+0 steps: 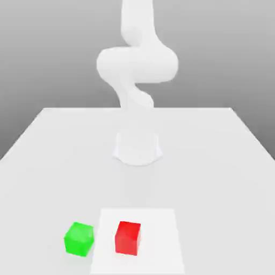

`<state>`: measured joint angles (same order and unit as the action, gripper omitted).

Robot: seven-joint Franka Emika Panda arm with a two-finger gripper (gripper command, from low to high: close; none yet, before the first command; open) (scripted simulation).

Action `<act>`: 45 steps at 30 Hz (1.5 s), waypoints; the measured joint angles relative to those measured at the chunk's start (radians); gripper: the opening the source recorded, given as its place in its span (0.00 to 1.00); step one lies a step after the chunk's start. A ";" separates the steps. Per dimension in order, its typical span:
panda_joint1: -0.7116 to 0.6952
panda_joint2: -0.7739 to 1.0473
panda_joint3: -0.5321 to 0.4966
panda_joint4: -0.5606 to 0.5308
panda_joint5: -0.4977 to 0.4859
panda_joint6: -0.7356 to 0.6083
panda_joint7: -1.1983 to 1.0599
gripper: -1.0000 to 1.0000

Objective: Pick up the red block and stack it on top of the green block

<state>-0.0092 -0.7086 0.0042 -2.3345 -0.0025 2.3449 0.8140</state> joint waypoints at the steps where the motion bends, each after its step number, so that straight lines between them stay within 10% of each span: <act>1: -0.004 0.039 0.002 -0.015 -0.001 0.019 0.006 0.50; 27: -0.049 0.985 0.003 -0.280 -0.005 0.547 0.112 0.50; 28: -0.049 1.010 0.003 -0.277 -0.006 0.568 0.113 0.00; 45: -0.165 0.767 -0.053 -0.286 -0.002 0.334 0.029 0.00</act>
<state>-0.1741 0.0579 -0.0483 -2.6210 -0.0046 2.6791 0.8430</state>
